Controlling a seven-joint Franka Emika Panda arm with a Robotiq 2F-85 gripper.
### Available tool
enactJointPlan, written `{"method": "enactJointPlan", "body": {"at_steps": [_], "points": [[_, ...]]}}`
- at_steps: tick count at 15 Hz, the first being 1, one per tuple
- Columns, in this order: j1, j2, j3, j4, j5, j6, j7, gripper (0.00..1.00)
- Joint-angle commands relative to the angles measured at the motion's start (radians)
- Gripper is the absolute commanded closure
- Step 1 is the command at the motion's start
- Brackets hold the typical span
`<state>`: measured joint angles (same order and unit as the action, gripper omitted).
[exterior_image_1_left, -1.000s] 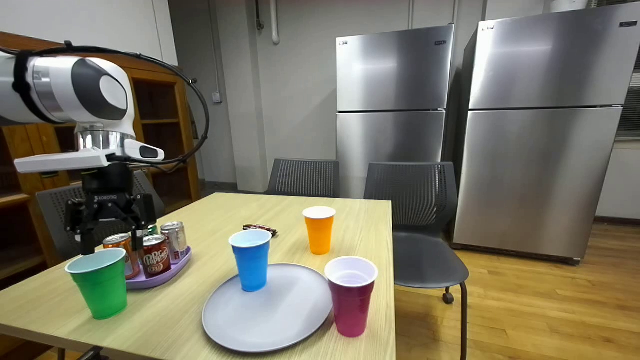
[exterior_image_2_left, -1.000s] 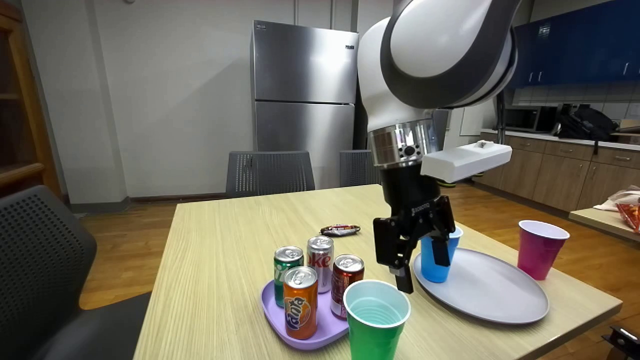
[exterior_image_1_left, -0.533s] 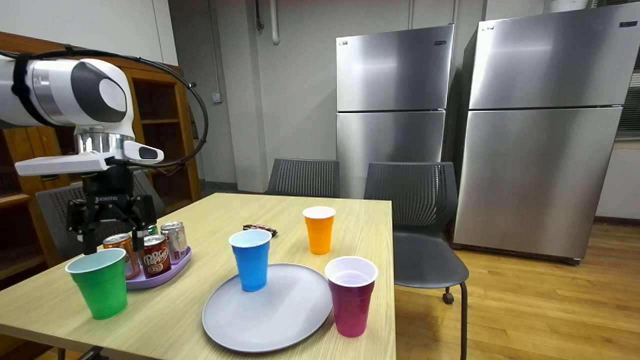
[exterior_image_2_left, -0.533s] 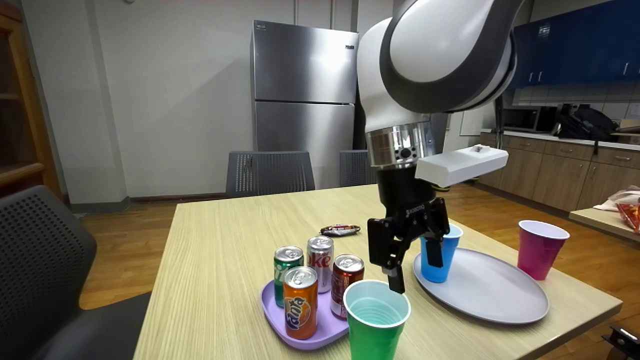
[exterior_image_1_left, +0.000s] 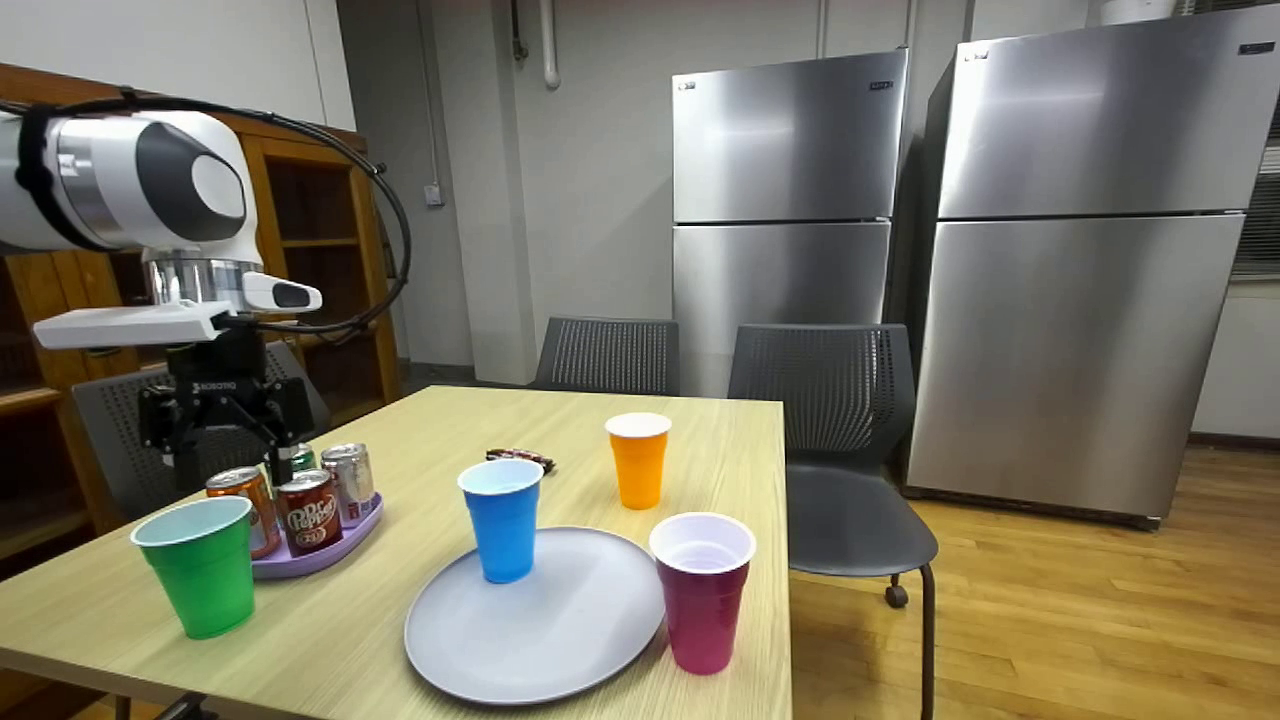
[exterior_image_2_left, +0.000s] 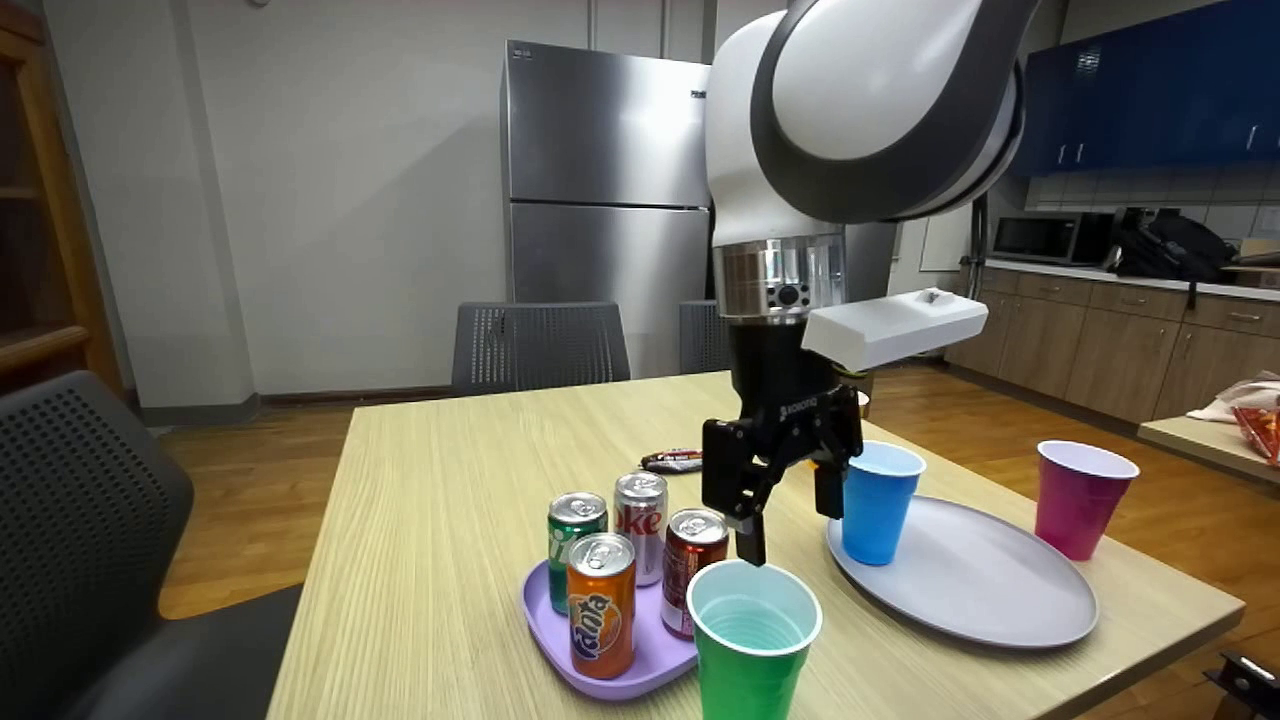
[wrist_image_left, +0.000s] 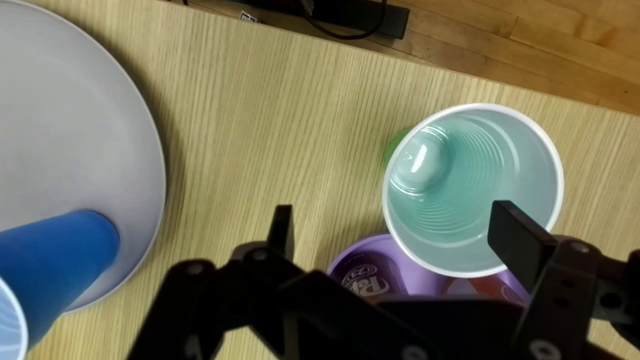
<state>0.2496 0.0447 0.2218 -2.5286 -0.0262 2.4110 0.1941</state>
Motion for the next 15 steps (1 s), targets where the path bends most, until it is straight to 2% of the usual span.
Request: {"method": "enactJointPlan", "body": {"at_steps": [1,15], "points": [[0.004,0.019,0.005,0.014,-0.038,0.018,0.042,0.00],[0.018,0.113,-0.004,0.013,-0.090,0.067,0.062,0.00]]}}
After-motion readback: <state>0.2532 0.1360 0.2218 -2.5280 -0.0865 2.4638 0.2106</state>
